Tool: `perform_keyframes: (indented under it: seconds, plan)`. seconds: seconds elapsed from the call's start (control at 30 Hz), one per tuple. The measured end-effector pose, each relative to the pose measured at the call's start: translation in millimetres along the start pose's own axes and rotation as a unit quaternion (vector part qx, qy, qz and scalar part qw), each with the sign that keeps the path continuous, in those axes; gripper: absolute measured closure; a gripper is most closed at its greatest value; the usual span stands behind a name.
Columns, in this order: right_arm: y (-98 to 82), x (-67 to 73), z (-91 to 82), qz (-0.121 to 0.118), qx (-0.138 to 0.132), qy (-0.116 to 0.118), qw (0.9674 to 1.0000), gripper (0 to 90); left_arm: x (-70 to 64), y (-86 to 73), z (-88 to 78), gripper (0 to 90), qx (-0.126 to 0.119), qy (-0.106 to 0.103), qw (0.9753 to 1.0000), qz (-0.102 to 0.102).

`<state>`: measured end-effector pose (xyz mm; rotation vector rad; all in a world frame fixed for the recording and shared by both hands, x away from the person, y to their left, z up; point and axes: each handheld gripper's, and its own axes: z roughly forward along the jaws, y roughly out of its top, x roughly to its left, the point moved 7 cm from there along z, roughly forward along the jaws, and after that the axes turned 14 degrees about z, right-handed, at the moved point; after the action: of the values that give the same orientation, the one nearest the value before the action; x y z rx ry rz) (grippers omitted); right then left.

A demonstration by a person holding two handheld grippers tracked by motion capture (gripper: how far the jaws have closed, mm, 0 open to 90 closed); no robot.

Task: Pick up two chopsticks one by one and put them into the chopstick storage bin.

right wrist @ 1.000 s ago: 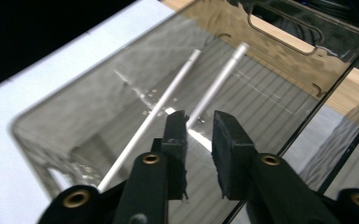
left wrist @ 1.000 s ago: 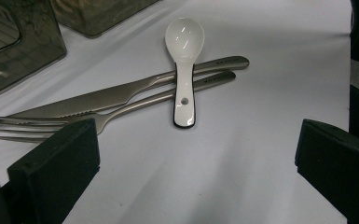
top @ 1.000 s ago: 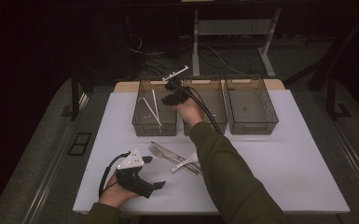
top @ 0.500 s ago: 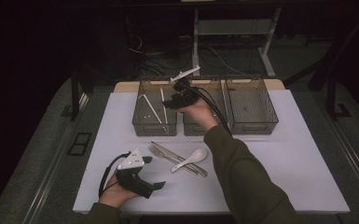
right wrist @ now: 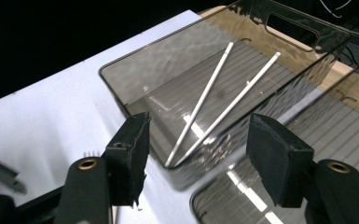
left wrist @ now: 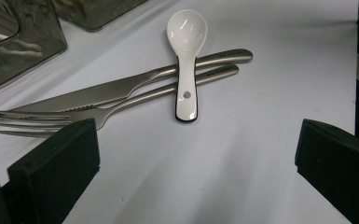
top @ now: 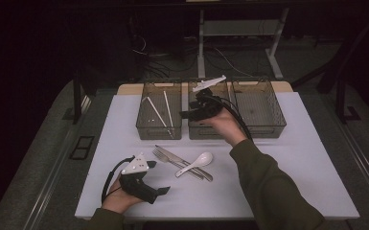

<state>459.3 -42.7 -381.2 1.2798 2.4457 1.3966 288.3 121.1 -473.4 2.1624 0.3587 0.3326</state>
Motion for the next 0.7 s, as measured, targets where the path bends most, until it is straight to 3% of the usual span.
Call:
perform_keyframes:
  seconds: [0.7]
  plan:
    - [-51.5, -11.6, -56.6, -0.014, -0.016, 0.021, 0.9995, 35.0, -0.4, -2.1, 1.2, 0.0, 0.011, 0.001, 0.9999, 0.000]
